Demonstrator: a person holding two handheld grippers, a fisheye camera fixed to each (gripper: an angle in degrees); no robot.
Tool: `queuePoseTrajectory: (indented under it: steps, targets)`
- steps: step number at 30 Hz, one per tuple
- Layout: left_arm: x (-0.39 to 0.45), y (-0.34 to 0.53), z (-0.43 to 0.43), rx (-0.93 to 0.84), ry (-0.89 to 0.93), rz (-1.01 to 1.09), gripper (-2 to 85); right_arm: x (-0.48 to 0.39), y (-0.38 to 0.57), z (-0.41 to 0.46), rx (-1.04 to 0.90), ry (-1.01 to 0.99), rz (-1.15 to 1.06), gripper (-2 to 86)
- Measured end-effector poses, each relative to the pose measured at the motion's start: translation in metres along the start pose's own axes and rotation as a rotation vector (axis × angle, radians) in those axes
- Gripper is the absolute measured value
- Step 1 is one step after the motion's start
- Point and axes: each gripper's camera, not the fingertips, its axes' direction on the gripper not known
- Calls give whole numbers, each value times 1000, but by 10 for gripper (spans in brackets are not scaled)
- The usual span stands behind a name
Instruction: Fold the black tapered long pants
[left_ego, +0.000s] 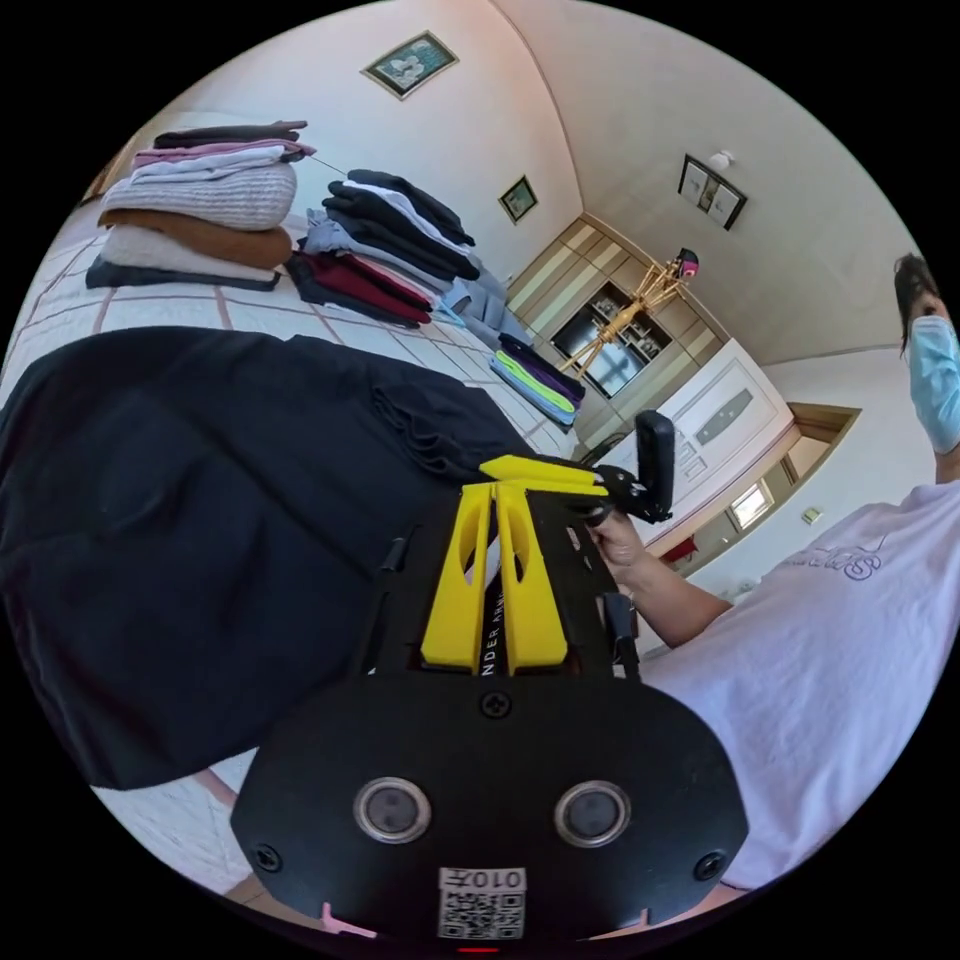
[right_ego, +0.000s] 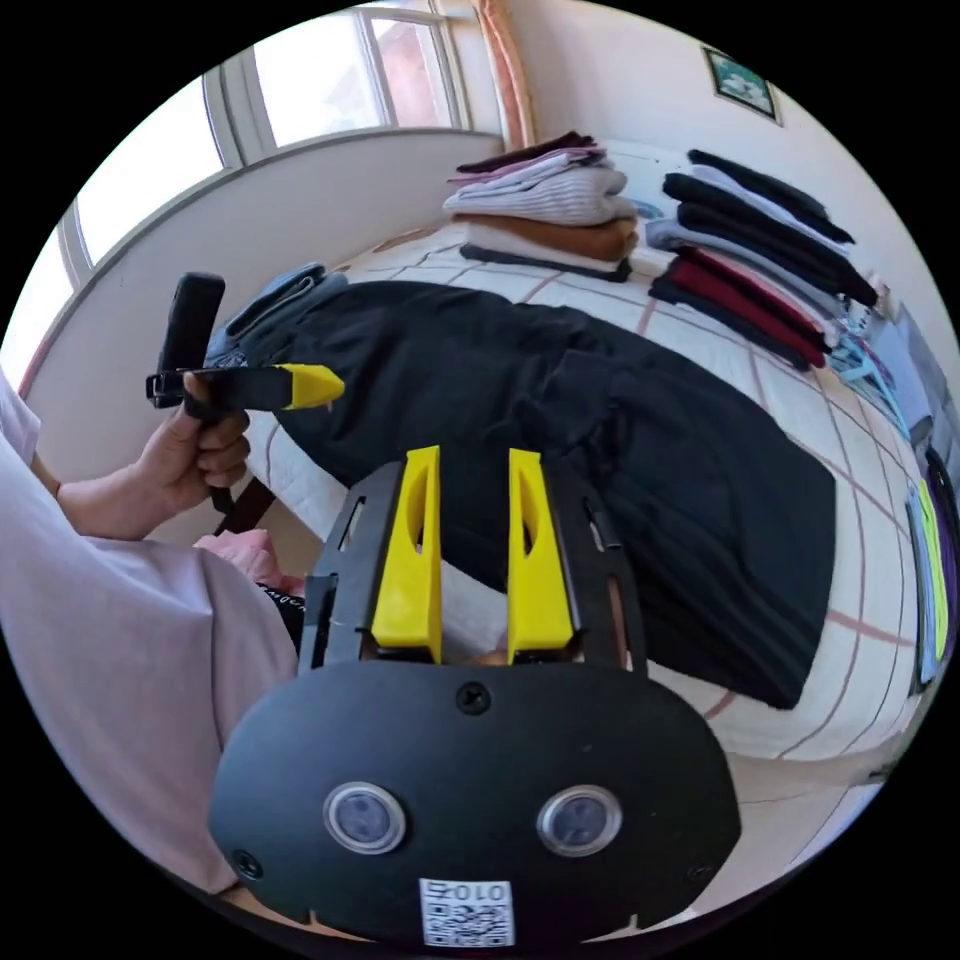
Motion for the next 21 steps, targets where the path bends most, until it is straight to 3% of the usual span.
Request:
queuePoseTrajectory:
  steps: [3, 9, 14, 19, 21]
  targets:
    - [-2, -19, 14, -67, -66, 42, 33, 28, 18, -29, 113, 131, 122, 81]
    - [-9, -79, 64, -111, -158, 100, 69, 73, 22, -26, 12, 229, 216, 81]
    - [-21, -91, 115, -208, -145, 61, 36, 65, 31, 9, -108, 252, 223, 76]
    - [-6, -79, 94, -226, -145, 154, 9, 47, 33, -1, -120, 295, 199, 71]
    - [-11, -75, 92, -270, -180, 156, 7, 41, 29, -21, -33, 241, 229, 67]
